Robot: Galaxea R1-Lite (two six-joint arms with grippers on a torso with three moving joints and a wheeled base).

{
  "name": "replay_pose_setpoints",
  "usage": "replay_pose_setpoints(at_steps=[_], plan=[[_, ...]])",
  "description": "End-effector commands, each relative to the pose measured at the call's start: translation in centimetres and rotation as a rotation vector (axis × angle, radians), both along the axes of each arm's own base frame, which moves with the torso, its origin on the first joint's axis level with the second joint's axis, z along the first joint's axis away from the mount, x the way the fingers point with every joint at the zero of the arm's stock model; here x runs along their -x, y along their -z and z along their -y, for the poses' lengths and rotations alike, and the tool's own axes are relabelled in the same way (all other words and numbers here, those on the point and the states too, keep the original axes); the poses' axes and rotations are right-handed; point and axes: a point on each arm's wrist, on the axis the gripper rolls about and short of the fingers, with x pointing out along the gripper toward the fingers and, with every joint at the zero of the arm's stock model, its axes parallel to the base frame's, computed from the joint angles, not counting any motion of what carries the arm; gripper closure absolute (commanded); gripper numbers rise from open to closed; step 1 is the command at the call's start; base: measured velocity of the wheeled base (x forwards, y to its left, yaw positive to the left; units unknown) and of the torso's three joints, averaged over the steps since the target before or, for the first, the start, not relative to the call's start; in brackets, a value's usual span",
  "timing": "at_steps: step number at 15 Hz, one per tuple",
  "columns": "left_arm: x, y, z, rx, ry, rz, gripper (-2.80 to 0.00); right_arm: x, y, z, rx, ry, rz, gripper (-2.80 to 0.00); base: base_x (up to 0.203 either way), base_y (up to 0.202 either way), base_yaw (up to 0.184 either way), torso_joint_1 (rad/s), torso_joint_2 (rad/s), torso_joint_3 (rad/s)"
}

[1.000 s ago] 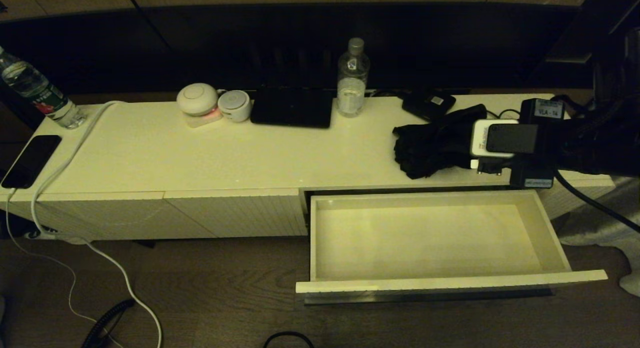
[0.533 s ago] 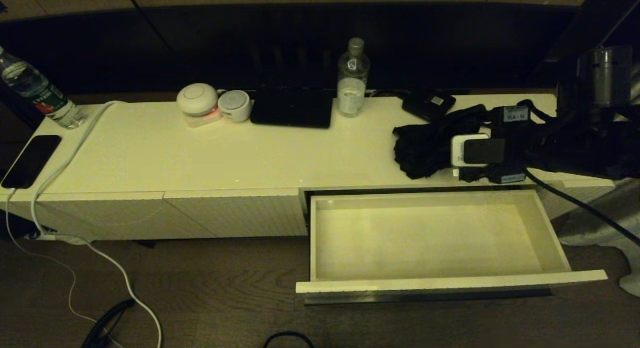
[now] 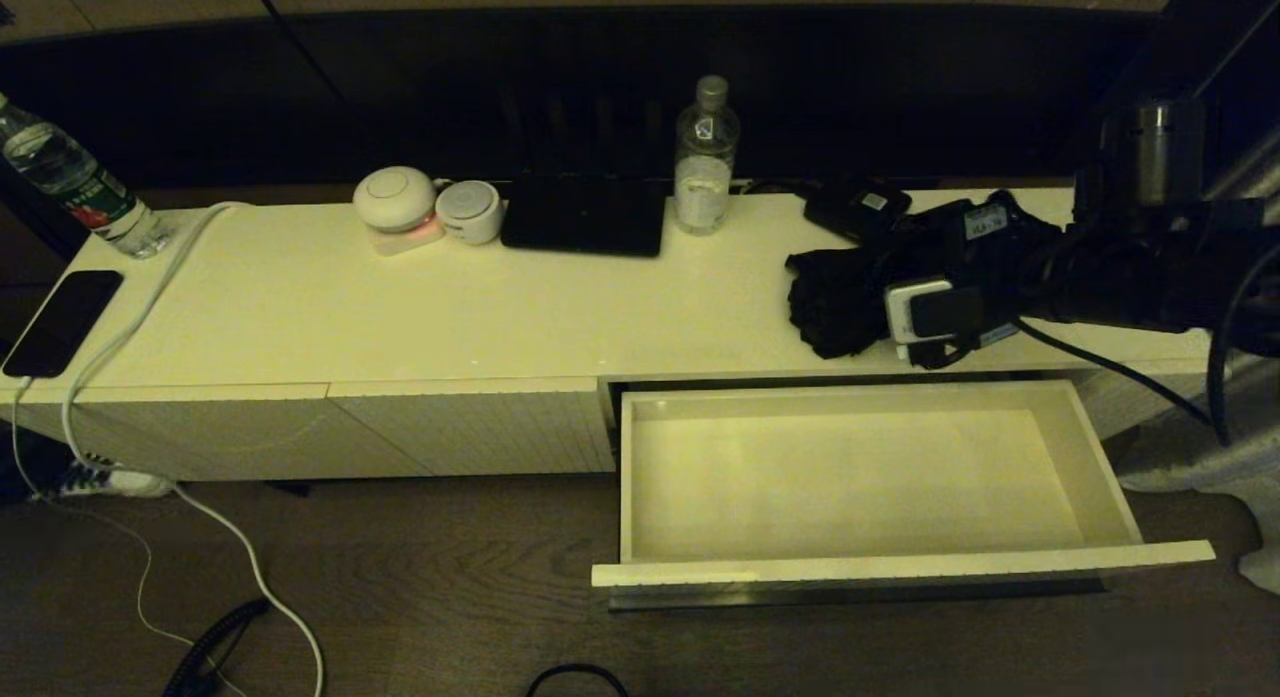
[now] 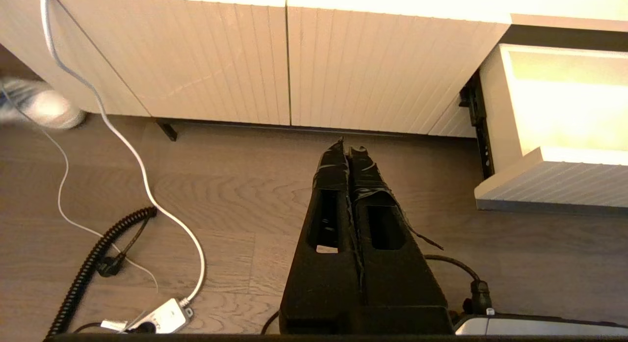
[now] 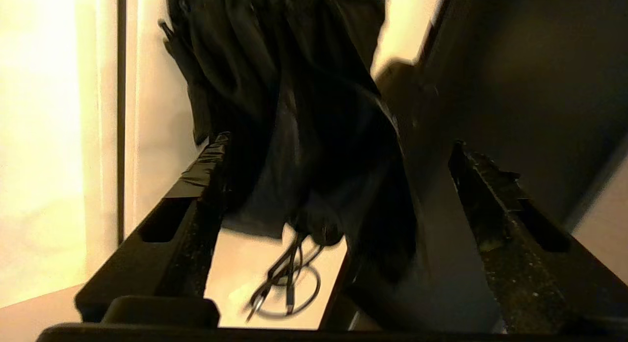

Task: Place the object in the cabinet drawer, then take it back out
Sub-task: Put the umbrella in the drawer

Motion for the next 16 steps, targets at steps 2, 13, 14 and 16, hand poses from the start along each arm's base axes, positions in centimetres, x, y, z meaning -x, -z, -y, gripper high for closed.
replay_pose_setpoints(at_steps=[2, 13, 14, 16], plan=[[0.0, 0.0, 0.0, 0.001, -0.001, 0.002, 0.00, -2.1, 1.7, -0.6, 0.107, -0.038, -0.011, -2.80, 0.000, 0.000, 0.000, 0.000, 0.00, 0.000], [0.0, 0.0, 0.0, 0.001, -0.001, 0.002, 0.00, -5.6, 1.8, -1.4, 0.327, -0.115, -0.032, -2.80, 0.000, 0.000, 0.000, 0.000, 0.00, 0.000], [0.0, 0.0, 0.0, 0.001, -0.001, 0.002, 0.00, -5.8, 2.1, -1.4, 0.328, -0.114, -0.038, -2.80, 0.000, 0.000, 0.000, 0.000, 0.00, 0.000], [0.0, 0.0, 0.0, 0.001, -0.001, 0.001, 0.00, -6.4, 2.5, -1.6, 0.327, -0.114, -0.045, -2.80, 0.000, 0.000, 0.000, 0.000, 0.00, 0.000]])
